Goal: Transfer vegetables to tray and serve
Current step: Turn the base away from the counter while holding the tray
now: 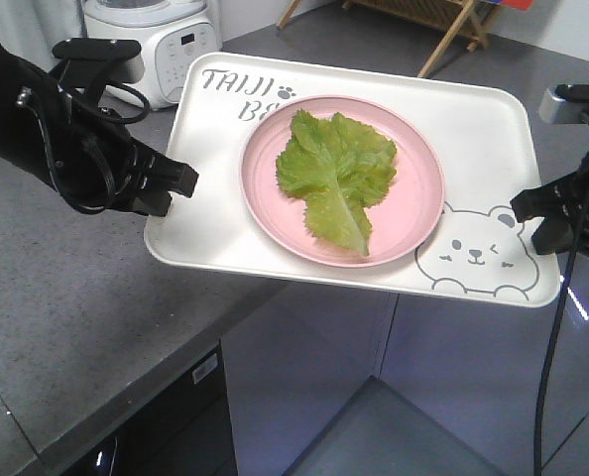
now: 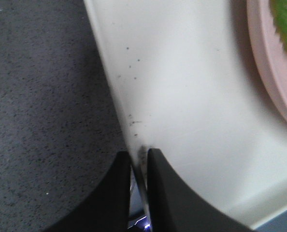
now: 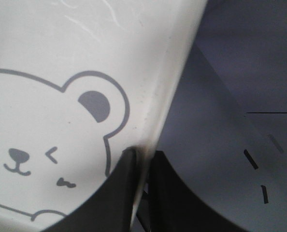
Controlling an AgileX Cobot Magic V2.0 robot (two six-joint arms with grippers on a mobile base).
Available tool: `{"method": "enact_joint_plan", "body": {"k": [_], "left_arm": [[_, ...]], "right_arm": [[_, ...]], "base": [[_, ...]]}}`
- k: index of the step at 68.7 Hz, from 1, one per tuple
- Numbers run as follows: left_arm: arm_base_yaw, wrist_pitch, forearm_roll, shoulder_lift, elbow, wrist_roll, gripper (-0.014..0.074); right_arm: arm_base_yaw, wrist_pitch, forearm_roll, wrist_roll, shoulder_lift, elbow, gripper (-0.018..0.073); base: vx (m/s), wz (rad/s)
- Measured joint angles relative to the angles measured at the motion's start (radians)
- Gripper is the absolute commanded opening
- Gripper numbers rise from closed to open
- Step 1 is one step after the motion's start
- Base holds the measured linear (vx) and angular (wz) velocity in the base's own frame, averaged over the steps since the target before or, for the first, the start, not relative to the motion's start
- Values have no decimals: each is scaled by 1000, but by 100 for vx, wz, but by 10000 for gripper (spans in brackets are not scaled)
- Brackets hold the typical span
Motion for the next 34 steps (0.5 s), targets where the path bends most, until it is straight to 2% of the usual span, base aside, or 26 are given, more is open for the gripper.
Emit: {"method": "enact_joint_plan", "body": {"k": [34], "left_arm": [[0, 0, 0, 0, 0, 0, -6]], "right_arm": [[0, 0, 0, 0, 0, 0, 4]], "base": [[-2, -26]]}}
